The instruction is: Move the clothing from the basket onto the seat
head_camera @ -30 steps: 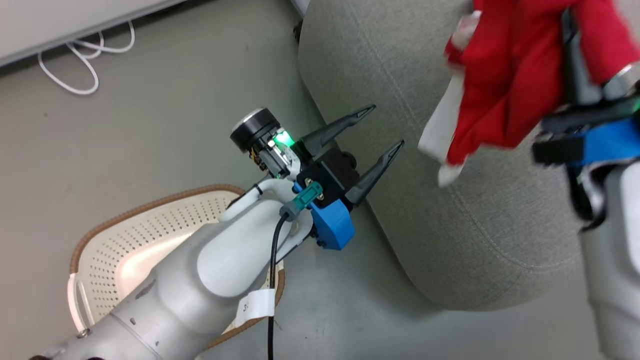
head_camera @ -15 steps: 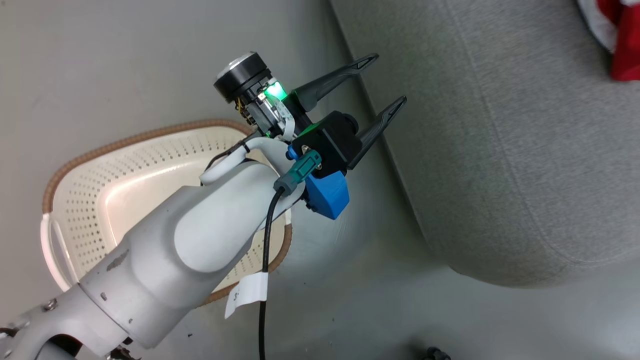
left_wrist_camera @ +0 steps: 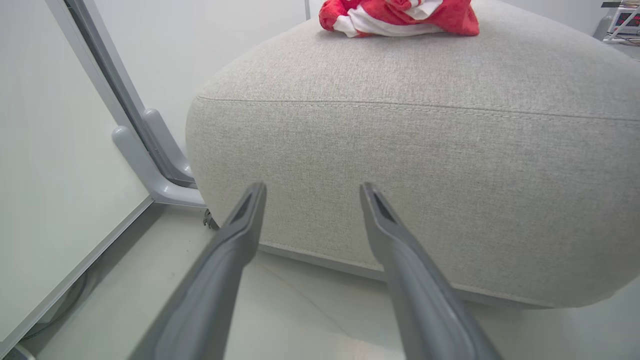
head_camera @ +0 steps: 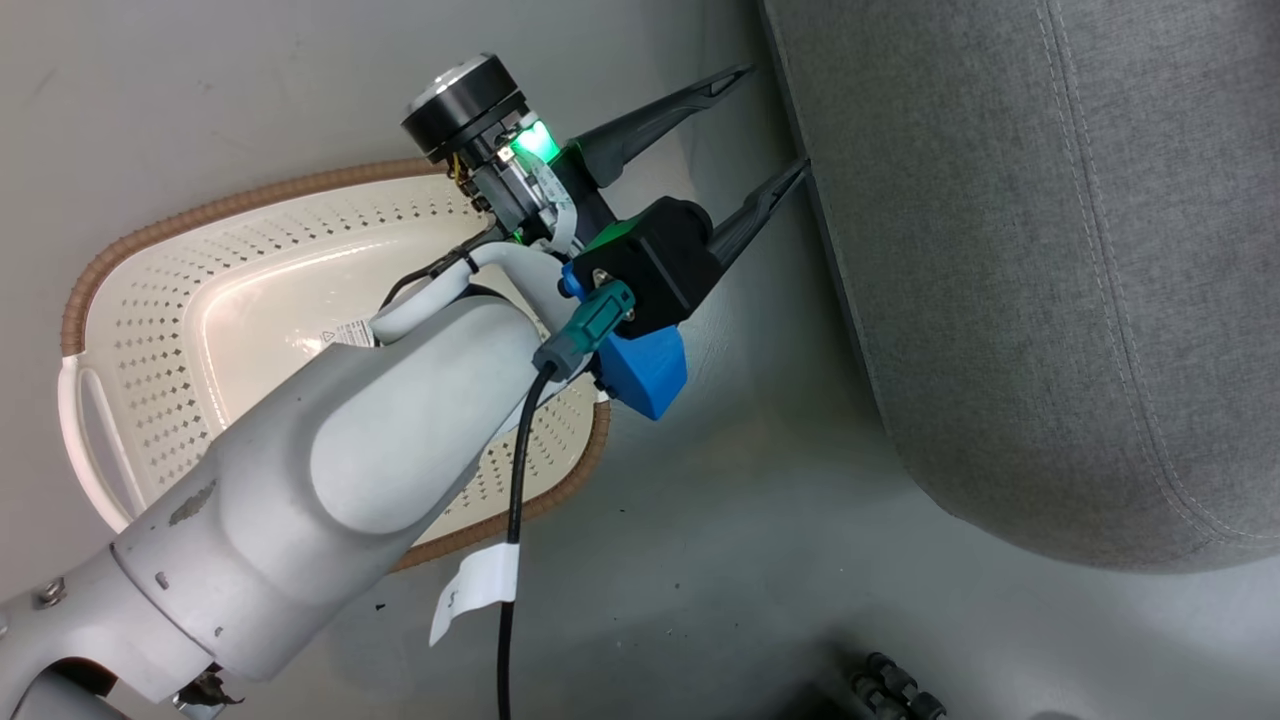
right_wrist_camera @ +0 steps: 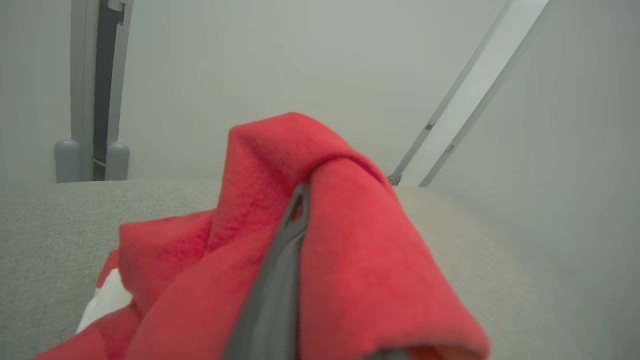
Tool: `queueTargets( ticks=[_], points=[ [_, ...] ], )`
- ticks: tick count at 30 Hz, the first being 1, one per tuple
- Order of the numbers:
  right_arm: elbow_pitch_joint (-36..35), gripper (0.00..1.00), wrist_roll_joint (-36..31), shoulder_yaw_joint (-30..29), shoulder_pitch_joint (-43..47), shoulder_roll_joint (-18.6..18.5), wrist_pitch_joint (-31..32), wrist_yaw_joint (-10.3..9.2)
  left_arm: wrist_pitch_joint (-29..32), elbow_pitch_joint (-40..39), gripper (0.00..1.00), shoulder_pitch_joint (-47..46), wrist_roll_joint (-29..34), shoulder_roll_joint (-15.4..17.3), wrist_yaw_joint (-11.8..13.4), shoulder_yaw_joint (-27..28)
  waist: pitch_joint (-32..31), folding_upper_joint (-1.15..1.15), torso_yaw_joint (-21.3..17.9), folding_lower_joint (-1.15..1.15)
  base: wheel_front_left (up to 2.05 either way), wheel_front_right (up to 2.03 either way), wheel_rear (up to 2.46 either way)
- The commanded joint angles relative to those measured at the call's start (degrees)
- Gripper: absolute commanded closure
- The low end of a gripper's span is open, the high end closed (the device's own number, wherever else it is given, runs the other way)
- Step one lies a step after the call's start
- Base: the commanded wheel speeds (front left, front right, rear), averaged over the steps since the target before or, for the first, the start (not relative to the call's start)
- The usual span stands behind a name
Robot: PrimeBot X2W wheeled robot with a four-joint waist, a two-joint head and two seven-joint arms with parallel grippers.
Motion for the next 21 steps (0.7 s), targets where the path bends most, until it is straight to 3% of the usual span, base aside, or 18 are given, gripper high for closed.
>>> queueTargets(
  ticks=[1,6,7,8,13,21],
  points=[
    [0.7,1.00,-0.3,-0.2,1.1,0.7,0.0,0.00,0.2,-0.2,0.00,-0.7,0.2,0.4,0.1,0.2,0.2,0.00,0.0,-0.01,0.00,0.00,0.00],
    [3.2,1.00,-0.6,-0.7,2.2,2.2,0.0,0.00,0.5,-0.6,0.00,-0.8,-0.1,0.8,0.3,-0.1,0.1,0.00,0.1,-0.01,0.00,0.00,0.00],
    [3.2,0.62,-0.7,-0.8,2.2,2.3,0.0,0.00,0.4,-0.6,0.00,-0.8,-0.2,0.8,0.3,-0.1,-0.1,0.00,0.1,-0.01,0.00,0.00,0.00],
    [3.0,0.00,-0.7,-0.9,2.5,2.5,0.0,0.00,0.3,-0.5,0.00,-0.7,-0.3,0.8,0.4,-0.2,-0.4,0.00,0.0,-0.01,0.00,0.00,0.00],
    [1.9,0.00,-0.7,-1.1,5.6,3.1,0.0,0.00,-0.8,0.3,0.00,0.9,-0.8,0.1,0.8,-0.6,-3.2,0.00,-0.2,-0.01,0.00,0.00,0.00],
    [-2.3,0.00,0.9,-2.0,17.9,3.9,0.0,0.00,-4.2,3.7,0.00,3.9,-2.9,-2.8,1.6,-0.6,-11.8,0.00,-0.3,-0.01,0.00,0.00,0.00]
  ],
)
